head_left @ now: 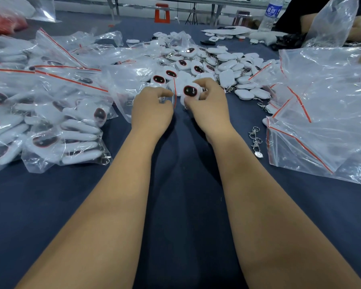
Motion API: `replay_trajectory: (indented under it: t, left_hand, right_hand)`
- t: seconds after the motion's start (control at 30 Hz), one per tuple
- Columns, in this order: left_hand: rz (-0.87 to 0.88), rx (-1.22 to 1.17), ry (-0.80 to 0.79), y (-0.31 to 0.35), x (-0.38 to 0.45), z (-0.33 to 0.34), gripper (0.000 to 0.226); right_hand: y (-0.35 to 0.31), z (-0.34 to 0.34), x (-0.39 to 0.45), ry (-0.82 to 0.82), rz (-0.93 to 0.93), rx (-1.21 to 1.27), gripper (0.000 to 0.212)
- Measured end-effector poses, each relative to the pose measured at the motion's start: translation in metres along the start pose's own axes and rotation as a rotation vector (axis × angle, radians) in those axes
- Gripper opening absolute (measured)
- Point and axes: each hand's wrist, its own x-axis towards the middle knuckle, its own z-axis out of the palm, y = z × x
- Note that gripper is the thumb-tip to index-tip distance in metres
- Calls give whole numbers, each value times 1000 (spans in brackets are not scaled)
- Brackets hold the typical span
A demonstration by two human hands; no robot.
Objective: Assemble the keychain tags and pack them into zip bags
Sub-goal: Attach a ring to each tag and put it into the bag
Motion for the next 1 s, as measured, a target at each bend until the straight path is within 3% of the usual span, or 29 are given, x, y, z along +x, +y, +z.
replay_trajectory:
  t: [0.2, 0.33, 0.43, 1.0]
  left_hand:
    - [-30, -90, 14, 3, -1, -1, 33]
    - [-85, -250, 22, 7, 1, 0, 26]
    - [-97, -339, -17, 10, -1, 2, 36]
    - [-82, -301, -51, 10, -2, 2, 23]
  right_hand:
    - [-4, 5, 1, -136, 10, 331, 15]
    - [-2, 8, 1, -186, 55, 355, 28]
    - [0, 10, 1, -199, 67, 326, 27]
    - [2, 9, 2, -170, 82, 332, 21]
